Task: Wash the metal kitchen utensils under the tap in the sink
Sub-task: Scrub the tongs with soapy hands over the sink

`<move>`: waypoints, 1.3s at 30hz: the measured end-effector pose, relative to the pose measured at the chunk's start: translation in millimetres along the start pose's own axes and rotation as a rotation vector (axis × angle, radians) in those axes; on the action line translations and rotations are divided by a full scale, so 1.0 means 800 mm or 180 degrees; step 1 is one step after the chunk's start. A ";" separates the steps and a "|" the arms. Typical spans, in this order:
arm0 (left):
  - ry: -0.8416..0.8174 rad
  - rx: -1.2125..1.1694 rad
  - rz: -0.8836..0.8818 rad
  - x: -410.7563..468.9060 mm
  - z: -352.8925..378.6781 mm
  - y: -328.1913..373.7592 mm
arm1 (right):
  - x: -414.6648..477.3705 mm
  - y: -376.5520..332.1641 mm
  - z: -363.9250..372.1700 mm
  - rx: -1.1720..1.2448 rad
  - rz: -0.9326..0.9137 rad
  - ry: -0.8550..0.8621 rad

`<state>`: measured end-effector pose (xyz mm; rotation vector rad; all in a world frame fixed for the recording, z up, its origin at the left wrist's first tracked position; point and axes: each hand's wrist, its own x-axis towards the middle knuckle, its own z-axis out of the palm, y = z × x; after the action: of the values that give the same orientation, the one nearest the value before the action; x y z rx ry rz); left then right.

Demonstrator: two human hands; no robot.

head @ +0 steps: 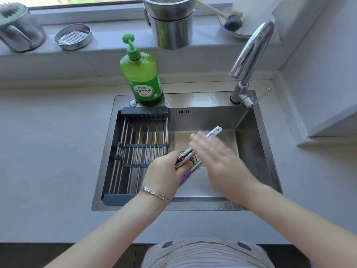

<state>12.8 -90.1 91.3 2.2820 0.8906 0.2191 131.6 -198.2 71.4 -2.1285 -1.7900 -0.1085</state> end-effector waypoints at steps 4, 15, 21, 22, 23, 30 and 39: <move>-0.0071 -0.0030 0.0021 0.000 0.000 0.000 | 0.001 -0.001 0.000 -0.0003 0.0131 0.0125; -0.1204 -0.1771 -0.1179 0.002 -0.007 -0.003 | -0.007 0.009 0.003 -0.0074 -0.0146 -0.0134; -0.2162 -0.2896 -0.2617 0.000 -0.002 -0.002 | -0.015 -0.005 -0.003 0.0091 -0.0352 -0.0245; -0.2336 -0.3180 -0.2738 0.000 -0.002 -0.002 | -0.018 -0.008 -0.003 0.0153 -0.0518 -0.0377; -0.2539 -0.3451 -0.2825 0.001 -0.003 -0.003 | -0.019 -0.008 -0.005 0.0174 -0.0618 -0.0474; -0.3296 -0.4263 -0.2805 0.004 -0.014 -0.003 | -0.015 -0.003 -0.011 0.0145 -0.0089 -0.0257; -0.3278 -0.4158 -0.2769 0.009 -0.015 -0.003 | -0.012 0.004 -0.015 0.0102 -0.0141 -0.0134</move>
<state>12.5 -77.7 98.0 0.4987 0.6970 -0.5664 135.1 -211.7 79.2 -2.0843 -1.8507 -0.0464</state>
